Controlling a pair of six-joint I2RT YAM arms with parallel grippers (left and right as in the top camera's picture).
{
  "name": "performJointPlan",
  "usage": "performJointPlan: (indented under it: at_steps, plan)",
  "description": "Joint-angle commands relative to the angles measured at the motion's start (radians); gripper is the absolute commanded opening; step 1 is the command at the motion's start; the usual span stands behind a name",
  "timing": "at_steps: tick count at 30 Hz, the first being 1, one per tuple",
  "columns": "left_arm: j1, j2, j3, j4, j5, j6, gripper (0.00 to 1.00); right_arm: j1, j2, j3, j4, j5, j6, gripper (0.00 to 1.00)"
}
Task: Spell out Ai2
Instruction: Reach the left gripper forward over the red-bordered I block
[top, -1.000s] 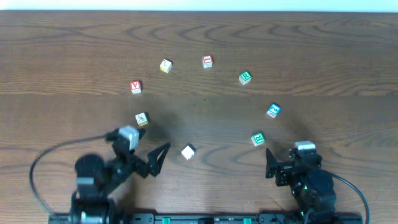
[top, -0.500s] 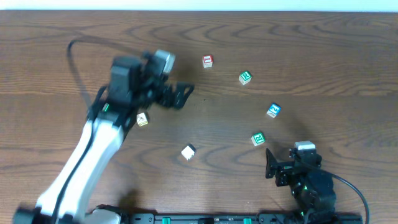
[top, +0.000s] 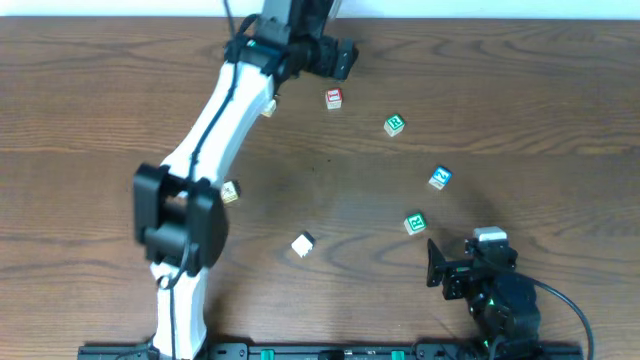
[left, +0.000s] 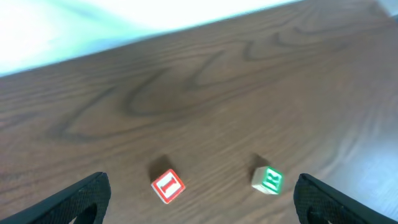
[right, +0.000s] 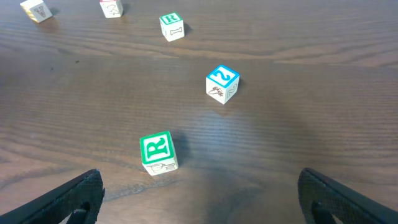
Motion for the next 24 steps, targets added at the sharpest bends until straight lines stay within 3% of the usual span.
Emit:
performJointPlan:
  at_steps: [1,7,18,24]
  plan:
    - [-0.002,0.103,0.126,-0.046,-0.060,-0.032,0.95,-0.015,-0.005,-0.011,-0.001,-0.008,-0.013,0.99]
    - [-0.002,0.164,0.139,-0.067,0.014,-0.062,0.95,-0.015,-0.005,-0.011,0.000,-0.008,-0.013,0.99]
    - [-0.014,0.180,0.136,-0.074,-0.016,-0.075,0.95,-0.015,-0.005,-0.011,-0.001,-0.008,-0.013,0.99]
    - [-0.018,0.213,0.132,-0.093,-0.117,-0.246,0.95,-0.015,-0.005,-0.011,0.000,-0.008,-0.013,0.99]
